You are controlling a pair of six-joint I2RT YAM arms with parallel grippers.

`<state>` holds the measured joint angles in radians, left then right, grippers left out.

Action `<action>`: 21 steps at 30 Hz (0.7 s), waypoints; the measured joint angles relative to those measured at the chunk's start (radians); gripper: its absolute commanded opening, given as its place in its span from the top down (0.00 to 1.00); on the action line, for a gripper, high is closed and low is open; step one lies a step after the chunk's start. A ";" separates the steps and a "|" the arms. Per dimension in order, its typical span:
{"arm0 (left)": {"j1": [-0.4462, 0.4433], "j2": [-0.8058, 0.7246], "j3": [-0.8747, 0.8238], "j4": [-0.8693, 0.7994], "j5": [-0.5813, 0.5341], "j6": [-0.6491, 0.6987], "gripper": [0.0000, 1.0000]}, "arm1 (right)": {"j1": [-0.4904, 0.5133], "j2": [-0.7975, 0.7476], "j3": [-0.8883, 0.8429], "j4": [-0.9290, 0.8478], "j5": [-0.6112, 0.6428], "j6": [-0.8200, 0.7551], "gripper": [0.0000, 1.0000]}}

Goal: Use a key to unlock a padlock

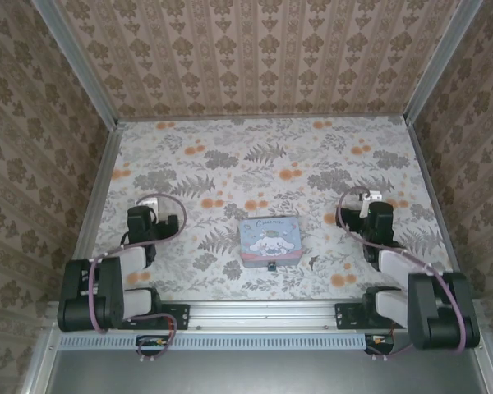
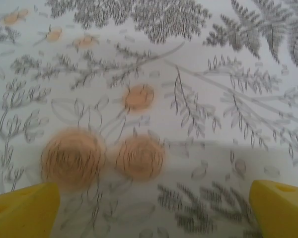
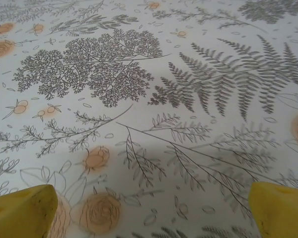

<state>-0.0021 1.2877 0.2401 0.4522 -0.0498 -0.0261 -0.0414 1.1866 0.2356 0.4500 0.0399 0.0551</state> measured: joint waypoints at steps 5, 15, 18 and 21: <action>-0.010 0.130 0.064 0.123 -0.017 0.005 0.00 | 0.016 0.181 0.061 0.124 0.000 0.000 0.01; -0.017 0.227 0.116 0.290 -0.038 0.021 0.00 | 0.027 0.319 0.123 0.290 -0.003 -0.001 0.00; -0.018 0.234 0.121 0.317 -0.040 0.024 0.00 | 0.027 0.326 0.129 0.318 -0.004 -0.001 0.00; -0.018 0.238 0.127 0.335 -0.036 0.031 0.01 | 0.027 0.328 0.131 0.341 -0.011 -0.001 0.00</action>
<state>-0.0204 1.5253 0.3676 0.7872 -0.0856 0.0051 -0.0139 1.5143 0.3668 0.7910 0.0284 0.0544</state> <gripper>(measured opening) 0.992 0.998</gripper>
